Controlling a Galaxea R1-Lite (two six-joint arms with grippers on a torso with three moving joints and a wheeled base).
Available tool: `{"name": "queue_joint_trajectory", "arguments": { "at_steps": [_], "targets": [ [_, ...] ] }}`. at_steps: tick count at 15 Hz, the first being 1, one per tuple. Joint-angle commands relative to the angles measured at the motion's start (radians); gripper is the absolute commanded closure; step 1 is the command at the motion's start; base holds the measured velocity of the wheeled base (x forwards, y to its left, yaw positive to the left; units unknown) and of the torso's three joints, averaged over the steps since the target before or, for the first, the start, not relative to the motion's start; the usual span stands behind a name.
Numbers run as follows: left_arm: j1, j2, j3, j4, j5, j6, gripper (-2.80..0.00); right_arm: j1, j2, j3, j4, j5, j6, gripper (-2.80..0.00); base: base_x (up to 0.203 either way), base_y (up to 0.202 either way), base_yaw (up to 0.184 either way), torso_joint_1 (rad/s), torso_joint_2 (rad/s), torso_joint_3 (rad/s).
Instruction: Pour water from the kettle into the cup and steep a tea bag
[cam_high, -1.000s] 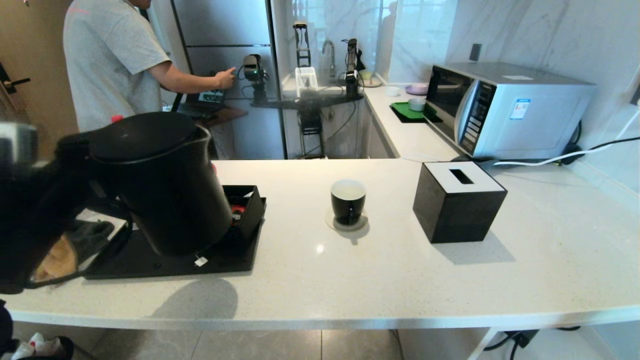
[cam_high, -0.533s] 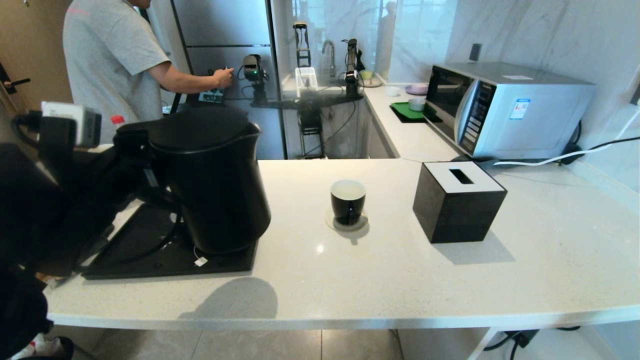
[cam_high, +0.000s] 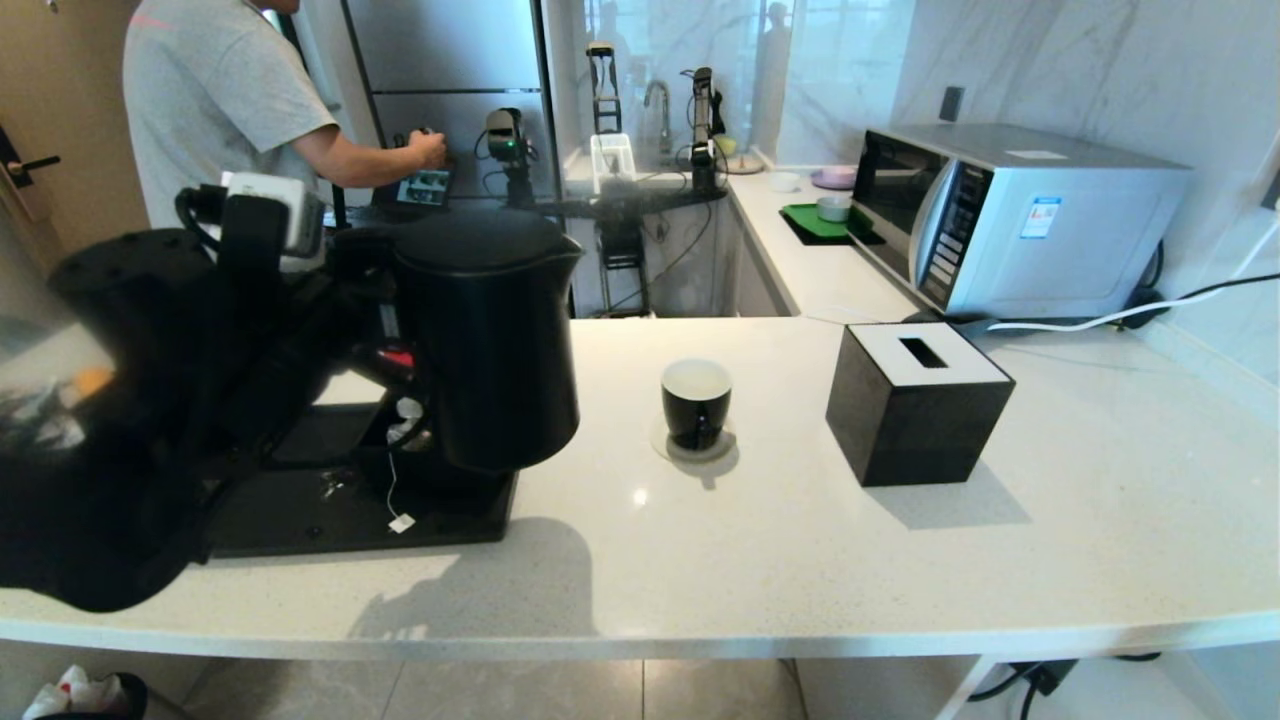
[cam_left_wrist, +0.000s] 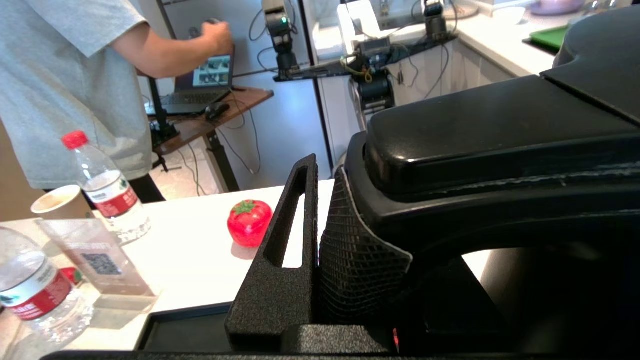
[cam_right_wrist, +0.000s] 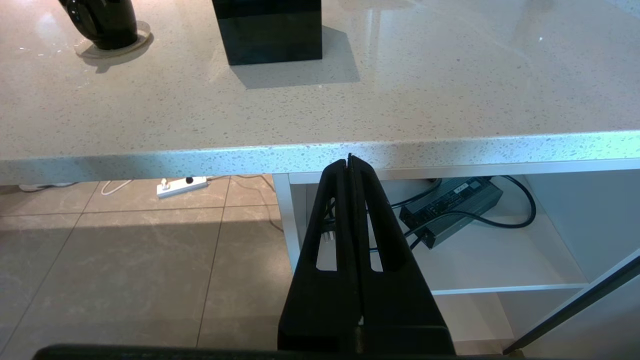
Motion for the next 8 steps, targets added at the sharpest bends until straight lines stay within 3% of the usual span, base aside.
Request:
{"name": "queue_joint_trajectory", "arguments": {
  "at_steps": [1, 8],
  "targets": [
    [-0.024, 0.056, -0.040, -0.001, 0.022, 0.001, 0.00, 0.000, 0.001, 0.000, 0.001, 0.000, 0.001, 0.00, 0.000, 0.000, 0.000, 0.000, 0.00, 0.000],
    [-0.085, 0.121, -0.146, 0.072, 0.113, 0.045, 0.00, 0.000, 0.001, 0.000, 0.001, 0.000, 0.001, 0.00, 0.000, 0.000, 0.000, 0.000, 0.00, 0.000]
  ]
}}
